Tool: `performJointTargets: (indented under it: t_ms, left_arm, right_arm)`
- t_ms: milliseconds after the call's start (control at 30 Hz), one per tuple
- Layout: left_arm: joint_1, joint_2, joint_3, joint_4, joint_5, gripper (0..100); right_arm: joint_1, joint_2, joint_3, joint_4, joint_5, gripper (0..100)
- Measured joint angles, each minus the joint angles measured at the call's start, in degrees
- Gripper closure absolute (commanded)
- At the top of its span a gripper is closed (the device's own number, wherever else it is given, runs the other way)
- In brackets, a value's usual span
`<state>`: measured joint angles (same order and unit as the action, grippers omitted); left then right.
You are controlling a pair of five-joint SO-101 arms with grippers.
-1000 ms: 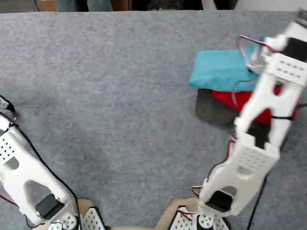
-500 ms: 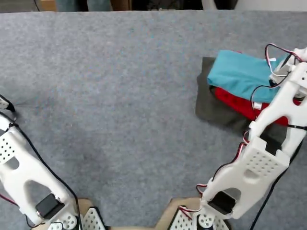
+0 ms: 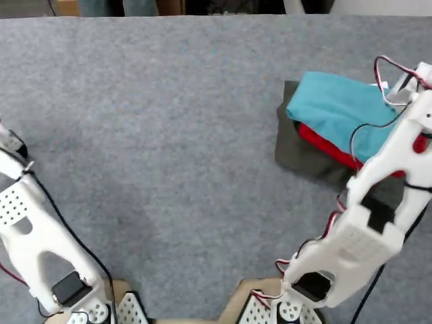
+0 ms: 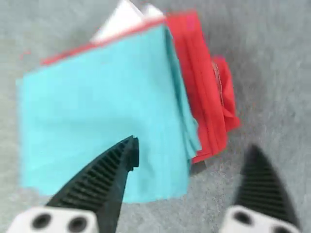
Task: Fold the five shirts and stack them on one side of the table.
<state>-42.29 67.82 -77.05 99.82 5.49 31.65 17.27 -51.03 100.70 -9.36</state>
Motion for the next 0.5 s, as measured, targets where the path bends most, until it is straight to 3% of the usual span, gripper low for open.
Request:
performJointTargets:
  t_ms: [267, 500]
  left_arm:
    - [2.4, 0.0, -0.4, 0.6, -1.4, 97]
    - [3.7, -13.8, 8.8, 0.6, -1.4, 97]
  right_arm:
    - [-5.7, -16.3, 5.2, 0.3, 7.7, 98.5]
    - [-16.2, -34.9, 31.7, -0.1, 14.1, 98.5]
